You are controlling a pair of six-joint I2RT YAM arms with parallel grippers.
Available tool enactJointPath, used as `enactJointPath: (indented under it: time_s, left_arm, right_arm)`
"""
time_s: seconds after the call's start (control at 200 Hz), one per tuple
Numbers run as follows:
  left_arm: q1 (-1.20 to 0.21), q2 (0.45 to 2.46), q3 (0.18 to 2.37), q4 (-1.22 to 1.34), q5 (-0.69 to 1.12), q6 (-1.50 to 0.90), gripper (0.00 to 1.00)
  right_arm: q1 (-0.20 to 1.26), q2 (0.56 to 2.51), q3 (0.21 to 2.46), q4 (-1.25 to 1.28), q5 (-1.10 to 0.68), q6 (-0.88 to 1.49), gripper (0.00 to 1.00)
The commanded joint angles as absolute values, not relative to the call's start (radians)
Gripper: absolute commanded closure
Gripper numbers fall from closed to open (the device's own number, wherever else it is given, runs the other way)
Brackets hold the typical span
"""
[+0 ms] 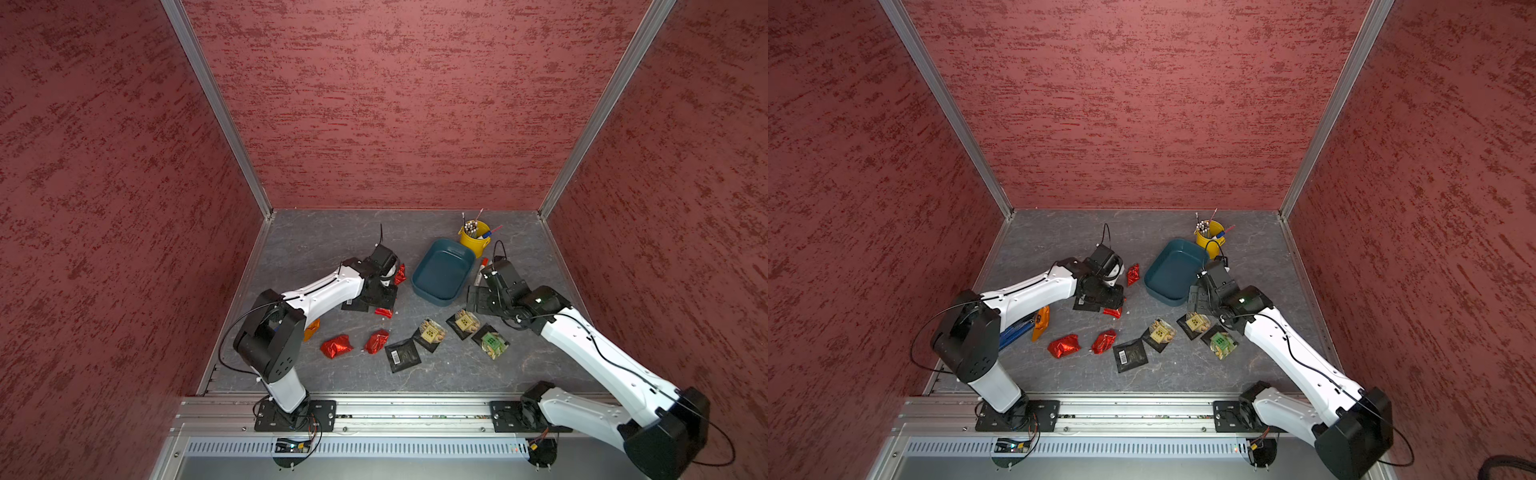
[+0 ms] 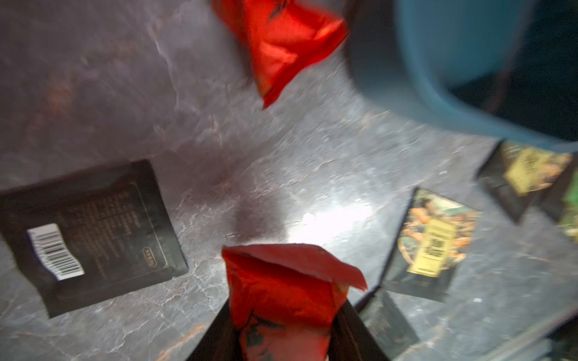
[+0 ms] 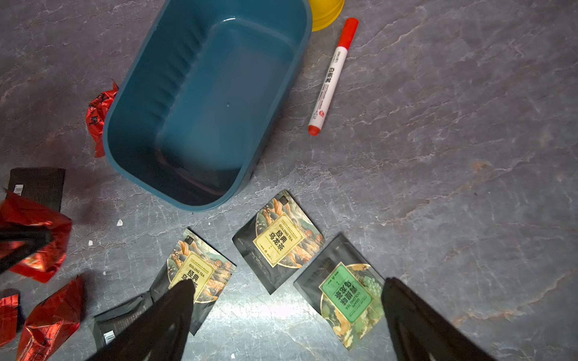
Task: Put the tea bags into the storage box
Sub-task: Pick up the tea bag from the center of the board, then place the tea bag in the storage box.
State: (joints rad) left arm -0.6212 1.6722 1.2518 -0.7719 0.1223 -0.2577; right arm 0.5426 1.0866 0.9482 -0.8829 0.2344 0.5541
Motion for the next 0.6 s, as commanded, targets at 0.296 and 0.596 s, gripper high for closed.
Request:
enactJointPath:
  time_s: [0.296,0.596]
  left_arm:
    - [-0.695,1.913,1.738,-0.861,0.201,-0.261,0.52]
    - [-0.705,2.189,1.998,-0.839,0.217,-0.252,0.52]
  right_arm:
    - [0.551,1.033,0.892,-0.892,0.255,0.589,0.02]
    - [0.551,1.018,0.887,-0.899,0.261,0.612,0.02]
